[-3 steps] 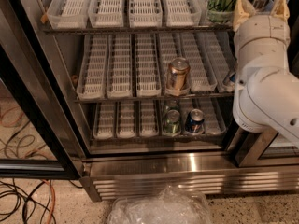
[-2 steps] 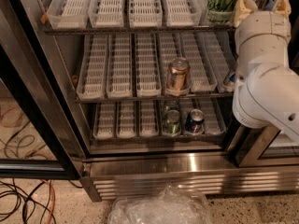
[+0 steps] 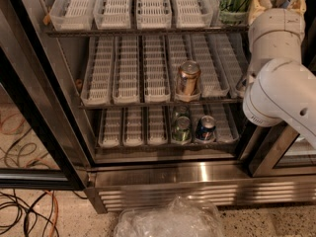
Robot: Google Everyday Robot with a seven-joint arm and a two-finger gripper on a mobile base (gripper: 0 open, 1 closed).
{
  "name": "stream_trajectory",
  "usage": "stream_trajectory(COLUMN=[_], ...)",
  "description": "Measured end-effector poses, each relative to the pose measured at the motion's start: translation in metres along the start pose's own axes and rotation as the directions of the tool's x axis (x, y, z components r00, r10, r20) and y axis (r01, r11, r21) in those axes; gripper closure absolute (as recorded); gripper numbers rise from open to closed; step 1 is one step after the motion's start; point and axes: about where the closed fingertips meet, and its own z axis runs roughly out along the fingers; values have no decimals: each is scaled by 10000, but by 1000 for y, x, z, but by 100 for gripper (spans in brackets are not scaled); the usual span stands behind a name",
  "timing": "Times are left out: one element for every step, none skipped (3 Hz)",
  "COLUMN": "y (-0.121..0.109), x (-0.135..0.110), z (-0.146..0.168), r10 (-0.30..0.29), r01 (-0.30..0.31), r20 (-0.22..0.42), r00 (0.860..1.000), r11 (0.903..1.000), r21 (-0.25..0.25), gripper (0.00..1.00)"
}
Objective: Pick redbull can from top shelf of fridge
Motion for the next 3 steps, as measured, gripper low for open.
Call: stream_trajectory(y=[0,0,0], x=[1,2,2], z=[1,2,2], r10=[-5,15,15], r01=[5,-15,-15], r20=[-7,-24,-24], r00=[10000,10000,10000], r11=[10000,10000,10000], r21=[8,14,14], gripper=[41,60,83])
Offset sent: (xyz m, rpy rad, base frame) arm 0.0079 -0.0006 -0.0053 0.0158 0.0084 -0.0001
